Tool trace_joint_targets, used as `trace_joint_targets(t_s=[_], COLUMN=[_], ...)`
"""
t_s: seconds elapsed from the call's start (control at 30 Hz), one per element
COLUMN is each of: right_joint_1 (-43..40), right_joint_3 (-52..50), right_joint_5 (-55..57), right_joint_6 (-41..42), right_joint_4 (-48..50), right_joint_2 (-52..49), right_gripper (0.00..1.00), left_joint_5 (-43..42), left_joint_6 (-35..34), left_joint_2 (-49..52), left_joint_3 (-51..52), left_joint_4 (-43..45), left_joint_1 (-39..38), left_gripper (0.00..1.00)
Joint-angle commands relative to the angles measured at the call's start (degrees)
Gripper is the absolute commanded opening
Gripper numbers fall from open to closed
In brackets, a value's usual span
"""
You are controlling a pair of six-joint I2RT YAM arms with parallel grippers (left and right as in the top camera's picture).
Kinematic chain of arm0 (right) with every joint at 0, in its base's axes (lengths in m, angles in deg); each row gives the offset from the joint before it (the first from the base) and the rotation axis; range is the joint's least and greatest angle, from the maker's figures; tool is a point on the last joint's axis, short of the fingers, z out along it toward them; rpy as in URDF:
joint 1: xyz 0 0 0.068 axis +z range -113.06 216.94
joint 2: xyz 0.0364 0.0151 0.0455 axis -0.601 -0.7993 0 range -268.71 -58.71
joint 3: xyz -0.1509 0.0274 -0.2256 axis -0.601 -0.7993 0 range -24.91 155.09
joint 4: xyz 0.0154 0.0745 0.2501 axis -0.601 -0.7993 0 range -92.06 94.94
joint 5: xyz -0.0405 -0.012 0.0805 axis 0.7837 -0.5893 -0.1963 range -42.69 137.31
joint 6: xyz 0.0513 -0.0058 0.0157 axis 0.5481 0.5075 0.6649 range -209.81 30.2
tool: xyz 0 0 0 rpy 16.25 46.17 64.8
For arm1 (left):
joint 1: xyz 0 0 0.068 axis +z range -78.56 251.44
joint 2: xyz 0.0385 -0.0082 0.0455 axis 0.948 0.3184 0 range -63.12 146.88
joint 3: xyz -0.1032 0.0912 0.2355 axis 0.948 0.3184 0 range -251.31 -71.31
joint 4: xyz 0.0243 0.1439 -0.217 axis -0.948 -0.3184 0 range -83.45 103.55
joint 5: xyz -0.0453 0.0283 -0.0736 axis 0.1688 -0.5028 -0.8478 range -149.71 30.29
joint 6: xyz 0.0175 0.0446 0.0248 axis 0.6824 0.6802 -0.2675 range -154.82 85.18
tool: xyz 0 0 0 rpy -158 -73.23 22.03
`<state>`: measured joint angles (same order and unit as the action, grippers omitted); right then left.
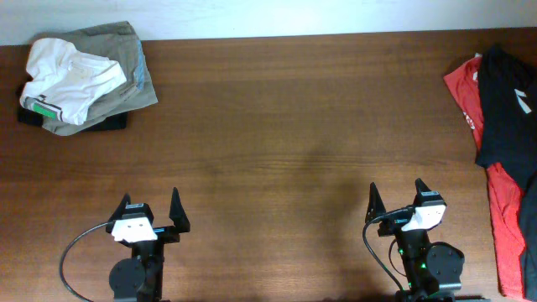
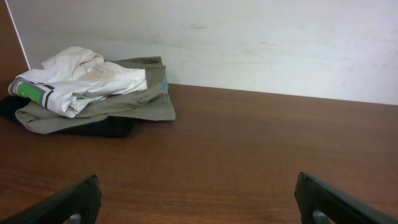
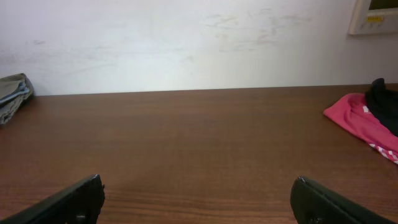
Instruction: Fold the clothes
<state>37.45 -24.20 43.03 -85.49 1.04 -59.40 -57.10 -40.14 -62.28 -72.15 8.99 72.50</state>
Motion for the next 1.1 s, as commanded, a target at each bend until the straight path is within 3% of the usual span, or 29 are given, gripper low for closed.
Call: trace_joint_targets(t_s=[0.0, 0.77, 0.83, 0.9, 1.0, 1.07], right_joint_1=[-0.15, -0.15, -0.15, -0.15, -0.15, -0.22], right_joint_3=[-0.39, -0.39, -0.39, -0.39, -0.37, 0.85], right_joint_5=[0.48, 0.11, -18.71, -25.73, -29.40, -24.35], right_joint_6=[0.24, 0.79, 15.45, 19.02, 21.29, 21.22], right_joint_4=[-0.17, 2.34, 0.90, 2.45, 14.97, 21.84], right_joint_2=[0.33, 0.33, 0.33, 0.28, 0.28, 0.26], right_gripper=[0.99, 0.99, 0.99, 0.99, 0.99, 0.99], left_joint_5=[0.17, 0.20, 0.20, 0.20, 0.20, 0.20], left_joint_6=[1.11, 1.11, 1.11, 1.11, 1.11, 1.11], left_joint_2=[-0.44, -0.44, -0.44, -0.44, -0.44, -0.44], left_joint_3=[0.33, 0.33, 0.33, 0.33, 0.33, 0.33], left_joint_4=[-0.02, -0.02, -0.02, -0.02, -0.04, -0.02], left_joint_1=[0.24, 0.24, 0.24, 0.24, 0.24, 0.24], left_gripper=[0.99, 0.99, 0.99, 0.99, 0.99, 0.99])
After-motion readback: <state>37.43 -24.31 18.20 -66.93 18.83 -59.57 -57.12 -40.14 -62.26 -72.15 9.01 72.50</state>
